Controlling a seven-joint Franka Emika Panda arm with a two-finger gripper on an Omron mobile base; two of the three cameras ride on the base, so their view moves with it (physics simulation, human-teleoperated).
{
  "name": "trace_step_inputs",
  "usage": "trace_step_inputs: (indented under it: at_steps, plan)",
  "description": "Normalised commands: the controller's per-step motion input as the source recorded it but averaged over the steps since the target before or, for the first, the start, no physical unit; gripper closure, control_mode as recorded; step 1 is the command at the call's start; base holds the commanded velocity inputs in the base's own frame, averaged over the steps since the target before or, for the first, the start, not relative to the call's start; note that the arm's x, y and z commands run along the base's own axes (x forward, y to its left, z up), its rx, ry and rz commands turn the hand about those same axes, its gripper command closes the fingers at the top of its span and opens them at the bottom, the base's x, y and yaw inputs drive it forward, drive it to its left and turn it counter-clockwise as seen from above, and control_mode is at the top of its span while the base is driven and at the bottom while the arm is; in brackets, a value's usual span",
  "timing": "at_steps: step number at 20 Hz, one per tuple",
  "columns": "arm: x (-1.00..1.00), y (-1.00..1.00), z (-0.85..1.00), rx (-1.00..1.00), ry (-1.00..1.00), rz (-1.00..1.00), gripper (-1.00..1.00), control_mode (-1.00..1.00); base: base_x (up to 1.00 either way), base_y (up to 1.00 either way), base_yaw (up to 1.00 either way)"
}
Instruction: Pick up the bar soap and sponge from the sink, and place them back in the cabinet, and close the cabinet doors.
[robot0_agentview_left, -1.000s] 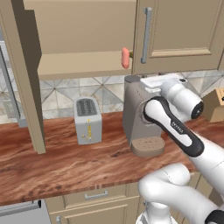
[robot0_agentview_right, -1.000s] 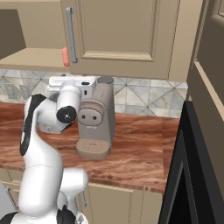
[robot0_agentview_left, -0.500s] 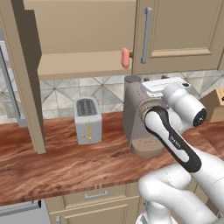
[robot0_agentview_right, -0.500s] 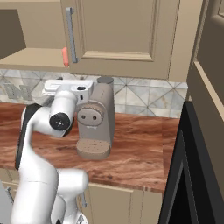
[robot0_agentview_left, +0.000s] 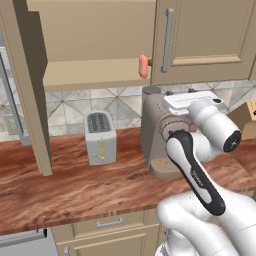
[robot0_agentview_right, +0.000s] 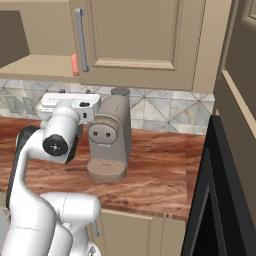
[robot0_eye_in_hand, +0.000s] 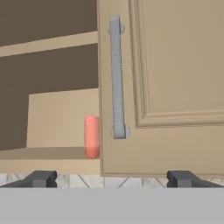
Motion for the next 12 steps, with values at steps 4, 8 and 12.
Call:
trace_step_inputs:
  at_steps: [4,8,12]
  plan:
    - [-0.33,0.07,0.15,0.00,0.00,-0.03,-1.00,-1.00,0.00,0.00,0.00]
    - [-0.27,0.04,0.13,0.00,0.00,-0.03,-1.00,-1.00,0.00,0.00,0.00]
    - [-0.21,0.02,0.07,0.00,0.00,-0.01,-1.00,-1.00,0.00,0.00,0.00]
